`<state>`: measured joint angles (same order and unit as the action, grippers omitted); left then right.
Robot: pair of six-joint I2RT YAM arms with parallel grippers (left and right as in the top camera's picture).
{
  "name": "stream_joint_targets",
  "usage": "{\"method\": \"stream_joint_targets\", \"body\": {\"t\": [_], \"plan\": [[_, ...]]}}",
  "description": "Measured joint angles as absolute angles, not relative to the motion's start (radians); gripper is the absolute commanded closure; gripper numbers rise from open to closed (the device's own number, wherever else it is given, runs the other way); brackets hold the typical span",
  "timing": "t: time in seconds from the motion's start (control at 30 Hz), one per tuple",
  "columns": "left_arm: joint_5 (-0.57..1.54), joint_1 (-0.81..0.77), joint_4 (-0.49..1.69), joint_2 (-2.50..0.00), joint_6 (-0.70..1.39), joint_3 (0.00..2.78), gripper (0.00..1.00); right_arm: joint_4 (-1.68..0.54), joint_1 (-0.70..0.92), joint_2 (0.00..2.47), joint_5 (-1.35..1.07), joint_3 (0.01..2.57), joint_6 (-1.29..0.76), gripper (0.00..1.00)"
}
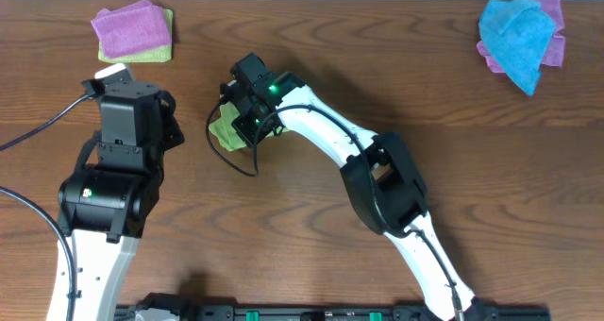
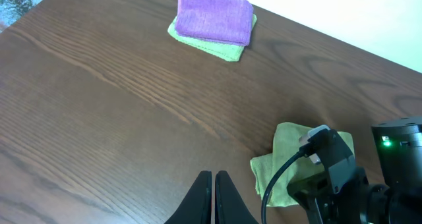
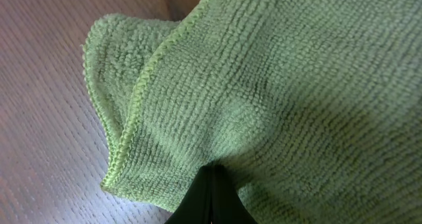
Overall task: Fold the cloth
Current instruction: 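Press the folded bundle with the right gripper and release it, then raise the right gripper away and move the left gripper to the bundle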
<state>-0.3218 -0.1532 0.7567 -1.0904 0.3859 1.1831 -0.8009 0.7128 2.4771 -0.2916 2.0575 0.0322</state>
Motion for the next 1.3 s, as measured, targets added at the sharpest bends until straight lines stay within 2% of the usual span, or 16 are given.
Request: {"method": "stream_joint_targets", "body": {"t": [0.43,0.87,0.9,0.93,1.0,1.03,1.07,1.13,1.2,1.3], "plan": [[-0.322,-0.153,0.752,-1.090,0.385,1.183,0.94,-0.799,0.712,2.456,-0.352,2.058,0.011,0.99],[-0.292,-0.110,0.772,-1.094,0.387,1.183,0.94,-0.863,0.652,2.244,-0.307,2.059,0.032,0.99],[-0.261,-0.084,0.771,-1.097,0.388,1.180,0.94,-0.878,0.636,2.229,-0.293,2.059,0.041,0.95],[-0.229,-0.058,0.760,-1.102,0.389,1.171,0.94,-0.892,0.620,2.215,-0.282,2.059,0.049,0.78],[-0.164,-0.014,0.744,-1.116,0.389,1.140,0.94,-0.915,0.584,2.189,-0.265,2.059,0.065,0.67],[-0.128,0.009,0.731,-1.129,0.389,1.120,0.92,-0.926,0.561,2.173,-0.260,2.059,0.083,0.50],[-0.102,0.023,0.723,-1.142,0.389,1.105,0.89,-0.935,0.538,2.156,-0.254,2.059,0.086,0.42],[-0.041,0.050,0.704,-1.173,0.390,1.075,0.85,-0.957,0.499,2.126,-0.245,2.059,0.099,0.30],[0.029,0.072,0.695,-1.221,0.395,1.061,0.76,-0.990,0.447,2.084,-0.238,2.059,0.125,0.19],[0.116,0.081,0.658,-1.294,0.392,1.060,0.64,-1.031,0.406,2.046,-0.232,2.060,0.149,0.14]]}}
